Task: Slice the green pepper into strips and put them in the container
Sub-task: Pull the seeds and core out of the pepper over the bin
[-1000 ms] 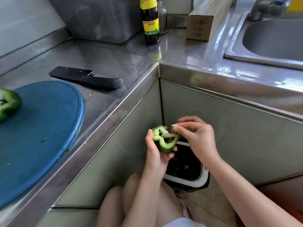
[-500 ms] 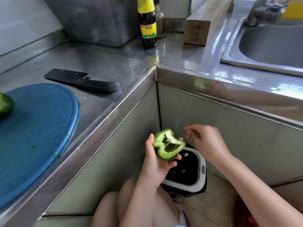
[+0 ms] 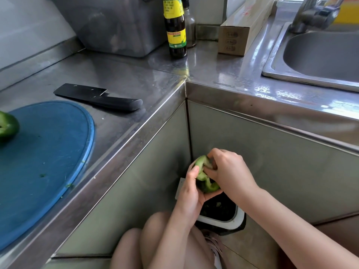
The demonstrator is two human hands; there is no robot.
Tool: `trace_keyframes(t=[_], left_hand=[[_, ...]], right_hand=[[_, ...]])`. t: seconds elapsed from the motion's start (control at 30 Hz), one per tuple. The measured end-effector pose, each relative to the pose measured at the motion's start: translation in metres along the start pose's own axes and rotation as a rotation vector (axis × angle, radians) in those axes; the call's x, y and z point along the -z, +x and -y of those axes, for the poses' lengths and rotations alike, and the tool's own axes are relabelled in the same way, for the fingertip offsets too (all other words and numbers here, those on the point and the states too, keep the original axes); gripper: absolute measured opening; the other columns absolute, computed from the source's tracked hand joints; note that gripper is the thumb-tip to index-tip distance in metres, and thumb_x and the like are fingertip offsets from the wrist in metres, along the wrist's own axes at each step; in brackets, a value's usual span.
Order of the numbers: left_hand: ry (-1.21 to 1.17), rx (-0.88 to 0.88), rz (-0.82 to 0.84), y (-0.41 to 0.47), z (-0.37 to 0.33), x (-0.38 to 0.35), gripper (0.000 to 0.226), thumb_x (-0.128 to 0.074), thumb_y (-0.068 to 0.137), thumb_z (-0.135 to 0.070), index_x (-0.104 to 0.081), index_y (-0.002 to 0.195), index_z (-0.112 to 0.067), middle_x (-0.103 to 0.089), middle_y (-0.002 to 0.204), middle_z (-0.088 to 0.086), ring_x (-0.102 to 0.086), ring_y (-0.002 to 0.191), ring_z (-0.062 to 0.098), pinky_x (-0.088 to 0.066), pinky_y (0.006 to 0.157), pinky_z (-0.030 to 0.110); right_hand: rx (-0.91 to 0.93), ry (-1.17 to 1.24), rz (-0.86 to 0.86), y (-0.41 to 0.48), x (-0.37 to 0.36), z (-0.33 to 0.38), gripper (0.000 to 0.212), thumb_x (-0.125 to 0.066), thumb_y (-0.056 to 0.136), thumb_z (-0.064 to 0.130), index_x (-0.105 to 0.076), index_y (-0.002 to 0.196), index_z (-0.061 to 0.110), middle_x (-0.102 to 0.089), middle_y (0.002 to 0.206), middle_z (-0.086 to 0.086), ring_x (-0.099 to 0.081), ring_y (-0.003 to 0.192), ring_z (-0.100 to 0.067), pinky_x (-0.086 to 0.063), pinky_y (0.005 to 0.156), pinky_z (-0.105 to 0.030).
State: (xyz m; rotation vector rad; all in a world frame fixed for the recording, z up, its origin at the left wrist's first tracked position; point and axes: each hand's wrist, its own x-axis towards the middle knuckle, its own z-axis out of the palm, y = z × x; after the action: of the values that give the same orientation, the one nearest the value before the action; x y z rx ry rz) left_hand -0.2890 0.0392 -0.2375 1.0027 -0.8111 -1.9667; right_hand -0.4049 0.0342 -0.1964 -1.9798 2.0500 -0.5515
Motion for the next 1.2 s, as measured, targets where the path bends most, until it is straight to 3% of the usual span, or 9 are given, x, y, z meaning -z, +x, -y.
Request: trace_keyframes(t=[0.2,0.33,0.53,0.63,0.8,0.9,1.03,1.2], left_hand=[[0.023,-0.049,0.021,0.002,0.007,0.001,0.069,-0.055,0.073,-0.050,-0.048,0.134,-0.019,-0.053,0.134,0.014,-0.055,0.121,0.027,-0.054,0.084,0.045],[0.060,-0.043,0.035,0.003,0.009,0.005,0.068,-0.052,0.072,-0.056,-0.050,0.131,-0.024,-0.055,0.131,0.013,-0.057,0.117,0.029,-0.055,0.078,0.042],[0.059,-0.070,0.048,0.002,0.006,0.007,0.066,-0.052,0.067,-0.055,-0.053,0.126,-0.025,-0.061,0.121,0.011,-0.063,0.102,0.024,-0.054,0.067,0.033],[0.075,-0.069,0.060,0.001,0.006,0.009,0.067,-0.051,0.066,-0.056,-0.054,0.125,-0.026,-0.063,0.118,0.011,-0.065,0.097,0.024,-0.054,0.064,0.032],[0.126,-0.065,0.085,-0.001,0.006,0.008,0.067,-0.050,0.066,-0.054,-0.053,0.126,-0.025,-0.065,0.113,0.008,-0.067,0.089,0.023,-0.052,0.059,0.029],[0.139,-0.062,0.083,0.000,0.006,0.006,0.068,-0.050,0.066,-0.054,-0.052,0.128,-0.025,-0.065,0.112,0.008,-0.067,0.086,0.022,-0.052,0.058,0.028],[0.147,-0.057,0.081,0.000,0.006,0.006,0.069,-0.050,0.066,-0.055,-0.052,0.128,-0.023,-0.065,0.107,0.008,-0.067,0.080,0.020,-0.052,0.057,0.028],[0.161,-0.054,0.080,0.001,0.007,0.005,0.071,-0.051,0.067,-0.056,-0.051,0.130,-0.021,-0.065,0.106,0.010,-0.066,0.081,0.021,-0.053,0.059,0.030]], right_hand=[[0.000,-0.003,0.045,0.001,-0.001,-0.002,0.020,-0.057,0.085,0.023,-0.051,0.074,0.008,-0.046,0.075,-0.004,-0.047,0.067,-0.023,-0.029,0.058,-0.027],[0.021,0.058,0.040,0.001,0.000,-0.002,0.023,-0.058,0.085,0.021,-0.065,0.082,-0.001,-0.049,0.076,-0.007,-0.056,0.071,-0.026,-0.040,0.062,-0.032],[0.060,0.190,-0.031,0.000,-0.002,-0.003,0.018,-0.064,0.080,0.015,-0.067,0.075,-0.003,-0.053,0.071,-0.014,-0.053,0.062,-0.029,-0.043,0.059,-0.037],[0.115,0.226,-0.055,0.000,-0.002,-0.007,0.019,-0.067,0.076,0.012,-0.064,0.063,-0.002,-0.046,0.059,-0.008,-0.042,0.050,-0.020,-0.036,0.051,-0.033],[0.100,0.278,-0.032,-0.002,0.003,-0.012,0.017,-0.067,0.078,0.011,-0.068,0.065,0.000,-0.043,0.057,0.001,-0.039,0.044,-0.009,-0.033,0.040,-0.012],[0.093,0.310,-0.025,-0.003,0.003,-0.014,0.017,-0.067,0.078,0.010,-0.067,0.063,0.001,-0.038,0.054,0.007,-0.043,0.044,-0.010,-0.030,0.038,-0.008],[0.098,0.332,-0.029,-0.002,0.001,-0.019,0.014,-0.068,0.077,0.010,-0.069,0.066,0.001,-0.041,0.054,0.005,-0.037,0.045,-0.011,-0.030,0.043,-0.015],[0.032,0.440,-0.006,0.000,-0.002,-0.023,0.014,-0.067,0.077,0.009,-0.068,0.070,-0.002,-0.051,0.060,-0.012,-0.039,0.051,-0.008,-0.035,0.050,-0.029]])
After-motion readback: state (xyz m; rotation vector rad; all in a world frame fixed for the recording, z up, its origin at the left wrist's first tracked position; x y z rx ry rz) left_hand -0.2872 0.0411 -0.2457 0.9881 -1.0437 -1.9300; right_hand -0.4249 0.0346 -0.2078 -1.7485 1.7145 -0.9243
